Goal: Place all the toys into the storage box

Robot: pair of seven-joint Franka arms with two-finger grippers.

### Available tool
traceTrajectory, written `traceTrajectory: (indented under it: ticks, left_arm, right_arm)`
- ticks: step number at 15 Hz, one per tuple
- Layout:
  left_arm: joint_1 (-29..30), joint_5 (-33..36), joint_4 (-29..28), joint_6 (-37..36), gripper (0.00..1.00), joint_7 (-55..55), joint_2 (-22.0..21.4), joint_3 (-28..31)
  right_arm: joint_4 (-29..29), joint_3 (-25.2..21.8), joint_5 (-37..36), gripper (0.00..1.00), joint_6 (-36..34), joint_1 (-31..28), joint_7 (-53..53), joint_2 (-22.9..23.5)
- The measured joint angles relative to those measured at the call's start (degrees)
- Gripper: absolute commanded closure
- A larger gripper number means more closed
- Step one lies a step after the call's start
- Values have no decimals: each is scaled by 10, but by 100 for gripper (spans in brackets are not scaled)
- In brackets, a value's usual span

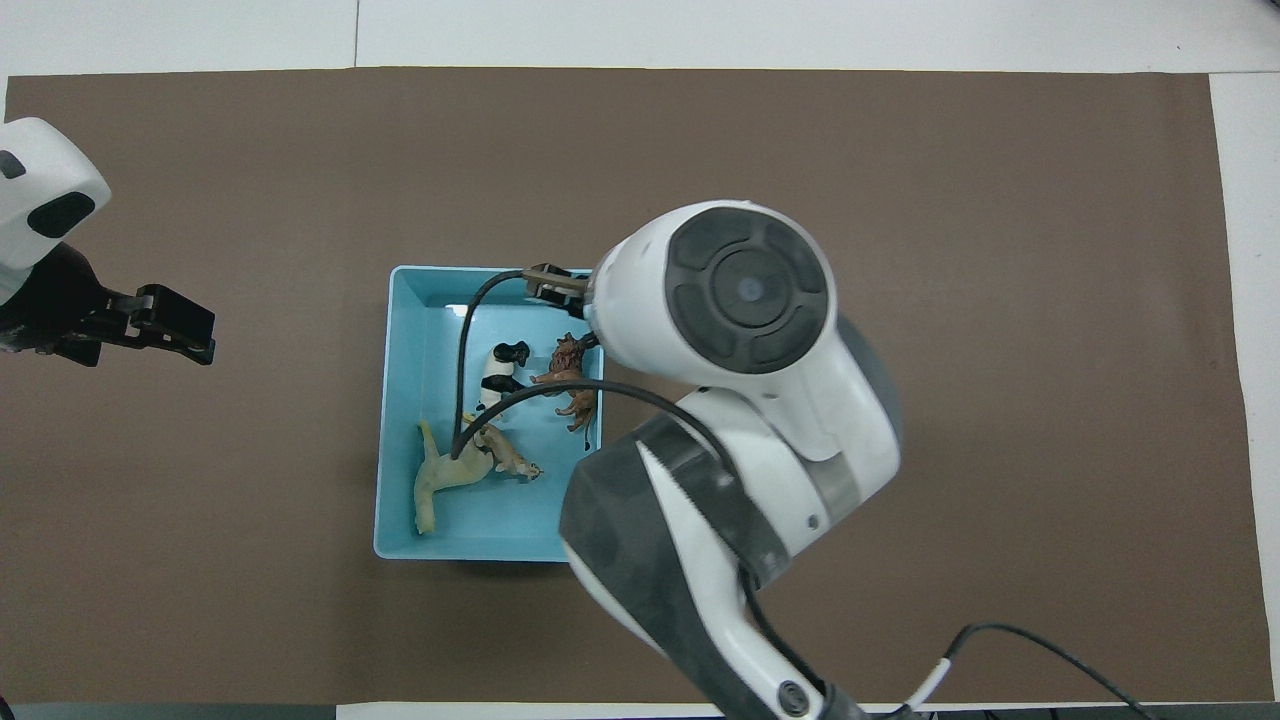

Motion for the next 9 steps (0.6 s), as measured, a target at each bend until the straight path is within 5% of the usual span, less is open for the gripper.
traceTrajectory:
  ticks: [5, 9]
  left_arm:
    - [5, 0, -17, -2, 0, 3, -16, 5]
    - [6, 0, -32, 28, 0, 7, -31, 5]
  right_arm:
    - [-4, -5, -34, 0, -42, -164, -324, -26]
    - [-12, -4, -33, 0, -98, -275, -406, -33]
